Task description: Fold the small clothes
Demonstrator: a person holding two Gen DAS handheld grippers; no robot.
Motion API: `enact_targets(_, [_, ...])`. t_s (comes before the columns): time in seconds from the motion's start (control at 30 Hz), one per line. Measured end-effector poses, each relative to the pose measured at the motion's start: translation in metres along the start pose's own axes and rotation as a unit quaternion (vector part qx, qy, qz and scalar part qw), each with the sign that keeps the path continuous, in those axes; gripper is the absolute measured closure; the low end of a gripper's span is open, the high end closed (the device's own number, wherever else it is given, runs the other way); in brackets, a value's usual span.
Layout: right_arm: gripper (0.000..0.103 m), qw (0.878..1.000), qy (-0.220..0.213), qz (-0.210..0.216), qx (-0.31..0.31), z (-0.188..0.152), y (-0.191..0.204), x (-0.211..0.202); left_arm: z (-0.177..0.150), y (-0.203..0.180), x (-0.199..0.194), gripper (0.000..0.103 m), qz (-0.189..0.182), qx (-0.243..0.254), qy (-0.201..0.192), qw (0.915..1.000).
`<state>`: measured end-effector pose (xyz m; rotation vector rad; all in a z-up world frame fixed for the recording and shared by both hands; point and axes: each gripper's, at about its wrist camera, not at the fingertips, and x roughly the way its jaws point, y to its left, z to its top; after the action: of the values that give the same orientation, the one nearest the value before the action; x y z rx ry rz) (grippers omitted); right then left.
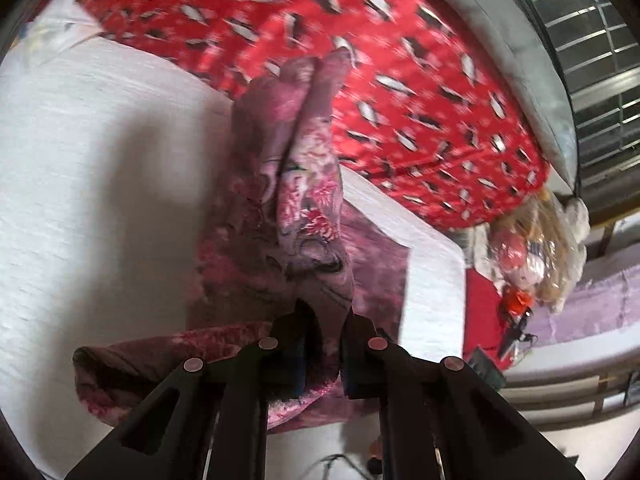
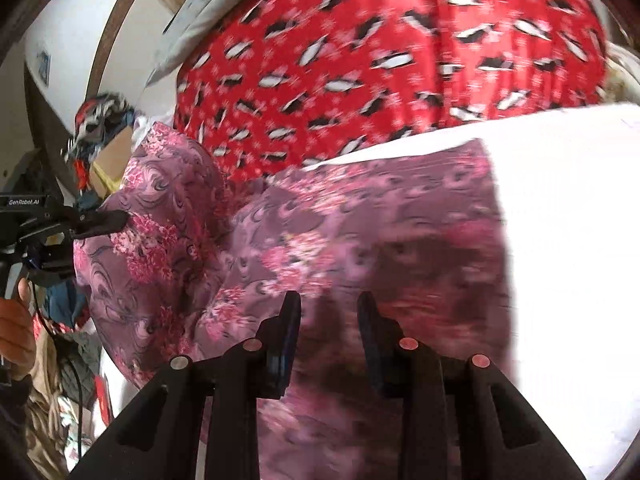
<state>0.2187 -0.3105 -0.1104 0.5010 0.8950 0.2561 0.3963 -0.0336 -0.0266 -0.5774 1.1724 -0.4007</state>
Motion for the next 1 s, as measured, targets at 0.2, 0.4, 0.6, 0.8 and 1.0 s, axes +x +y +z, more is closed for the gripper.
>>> enact_targets(0.2, [0.074,0.996,-0.012,0.055,0.076,-0.012,-0.042,-0.008,-0.012,-0.031,0.080,0.094,0.001,0.011,0.049,0.9987])
enact_targets(0.4, [0.074,0.986,-0.032,0.102,0.132,-0.021,-0.061,-0.010,-0.026,-0.035,0.152,0.092,0.026,0.003,0.092,0.9954])
enact_targets(0.6, [0.074,0.983,-0.020,0.118,0.143,-0.018,-0.066,-0.012,-0.017,-0.036,0.135,0.080,-0.023,-0.009,0.084,0.9962])
enact_targets(0.8, [0.074,0.981,-0.005,0.116,0.157,-0.017,-0.068,-0.011,-0.011,-0.013,0.057,0.057,-0.040,-0.001,0.005,0.9992])
enact_targets(1.0, [0.050,0.974,-0.016,0.106,0.202,0.007,-0.064,-0.017,-0.013,0.035,0.056,0.053,0.056,-0.019,-0.031,0.9978])
